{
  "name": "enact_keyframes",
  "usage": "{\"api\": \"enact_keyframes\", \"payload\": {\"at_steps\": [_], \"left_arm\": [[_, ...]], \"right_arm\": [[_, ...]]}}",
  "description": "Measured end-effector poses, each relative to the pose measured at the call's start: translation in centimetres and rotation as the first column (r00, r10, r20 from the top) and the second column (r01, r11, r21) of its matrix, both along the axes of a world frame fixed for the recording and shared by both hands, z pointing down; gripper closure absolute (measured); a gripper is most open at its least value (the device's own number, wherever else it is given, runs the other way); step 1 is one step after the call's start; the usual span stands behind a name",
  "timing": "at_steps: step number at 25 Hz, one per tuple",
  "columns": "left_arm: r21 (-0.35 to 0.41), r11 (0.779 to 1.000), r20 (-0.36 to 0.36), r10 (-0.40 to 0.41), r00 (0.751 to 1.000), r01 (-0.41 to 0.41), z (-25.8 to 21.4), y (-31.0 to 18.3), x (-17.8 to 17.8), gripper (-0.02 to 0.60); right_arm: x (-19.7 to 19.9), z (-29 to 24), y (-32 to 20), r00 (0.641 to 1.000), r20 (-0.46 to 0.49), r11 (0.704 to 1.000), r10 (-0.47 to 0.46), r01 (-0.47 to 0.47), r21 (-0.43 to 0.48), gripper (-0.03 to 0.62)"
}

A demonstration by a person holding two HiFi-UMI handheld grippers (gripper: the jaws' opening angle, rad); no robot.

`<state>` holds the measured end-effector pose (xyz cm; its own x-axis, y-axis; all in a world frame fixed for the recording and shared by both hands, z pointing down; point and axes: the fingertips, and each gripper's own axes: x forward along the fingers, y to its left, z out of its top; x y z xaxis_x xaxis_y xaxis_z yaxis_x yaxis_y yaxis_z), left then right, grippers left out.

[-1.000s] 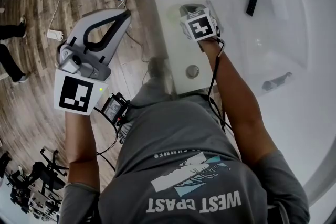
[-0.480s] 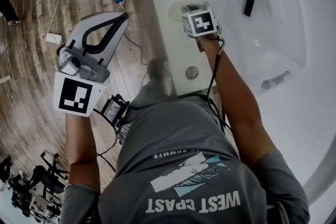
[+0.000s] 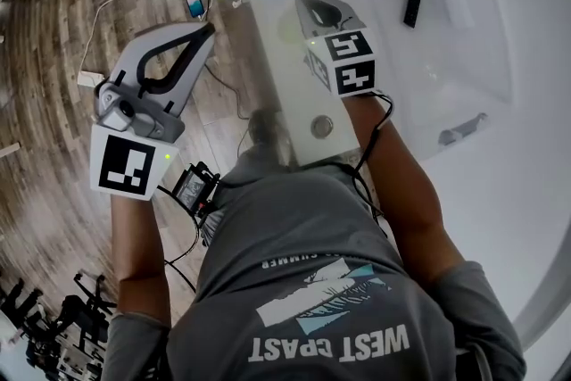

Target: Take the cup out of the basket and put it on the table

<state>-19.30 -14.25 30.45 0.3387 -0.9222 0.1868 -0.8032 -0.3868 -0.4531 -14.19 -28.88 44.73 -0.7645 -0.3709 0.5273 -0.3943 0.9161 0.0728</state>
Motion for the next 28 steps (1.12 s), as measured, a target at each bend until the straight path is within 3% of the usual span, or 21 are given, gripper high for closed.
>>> {"api": "enact_keyframes", "payload": {"at_steps": [4, 8, 13, 21, 28], "left_arm": [[0.024, 0.999, 0.012, 0.023, 1.000, -0.023, -1.3, -0.1, 0.7, 0.572], [0.050, 0.998, 0.021, 0.041, 0.999, -0.042, -2.6, 0.1, 1.1, 0.572], [0.079, 0.994, 0.039, 0.073, 0.997, -0.076, -4.0, -0.2, 2.3, 0.572], [0.092, 0.987, 0.079, 0.125, 0.989, -0.132, -2.5, -2.6, 7.1, 0.572], [0.117, 0.977, 0.067, 0.170, 0.983, -0.177, -6.0, -1.9, 6.7, 0.572]], "right_arm": [[-1.1, -7.9, 3.8, 0.978, 0.137, 0.983, -0.156, 0.141, 0.118, 0.582], [-0.4, -14.5, 6.4, 0.944, 0.228, 0.955, -0.237, 0.184, 0.231, 0.583], [1.8, -18.8, 7.9, 0.932, 0.262, 0.939, -0.249, 0.167, 0.299, 0.583], [7.2, -18.8, 7.1, 0.927, 0.297, 0.937, -0.227, 0.125, 0.325, 0.583], [7.2, -22.5, 8.8, 0.944, 0.259, 0.932, -0.205, 0.107, 0.347, 0.583]]}}
